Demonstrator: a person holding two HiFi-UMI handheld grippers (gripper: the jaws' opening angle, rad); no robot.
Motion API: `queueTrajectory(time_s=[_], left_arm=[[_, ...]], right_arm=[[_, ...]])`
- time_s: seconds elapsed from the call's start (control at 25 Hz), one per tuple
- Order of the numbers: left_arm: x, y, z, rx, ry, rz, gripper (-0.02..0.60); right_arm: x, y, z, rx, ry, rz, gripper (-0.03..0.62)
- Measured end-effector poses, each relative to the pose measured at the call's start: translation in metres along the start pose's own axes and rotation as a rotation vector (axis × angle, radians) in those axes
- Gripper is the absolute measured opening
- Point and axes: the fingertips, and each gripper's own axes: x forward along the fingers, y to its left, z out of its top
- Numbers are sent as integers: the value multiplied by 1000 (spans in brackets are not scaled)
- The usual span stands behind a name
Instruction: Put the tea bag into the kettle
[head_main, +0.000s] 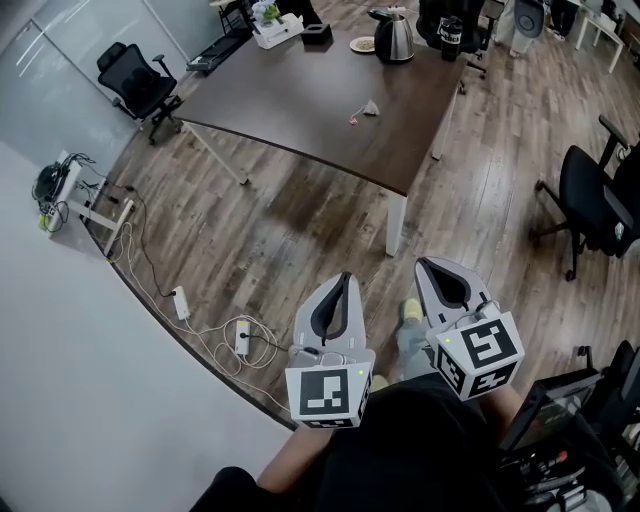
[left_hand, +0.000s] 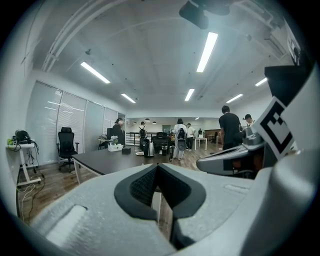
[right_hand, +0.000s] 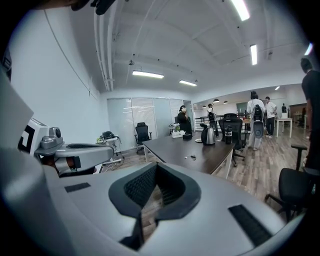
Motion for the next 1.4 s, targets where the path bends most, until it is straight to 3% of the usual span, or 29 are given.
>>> queueTrajectory(time_s=[0.72, 1.4], left_arm=[[172, -10, 42, 13, 27, 68, 5], [224, -4, 51, 2, 32, 129, 5]], right_arm=[[99, -148, 46, 19, 13, 59, 8], [141, -190, 62, -4, -1, 108, 8]])
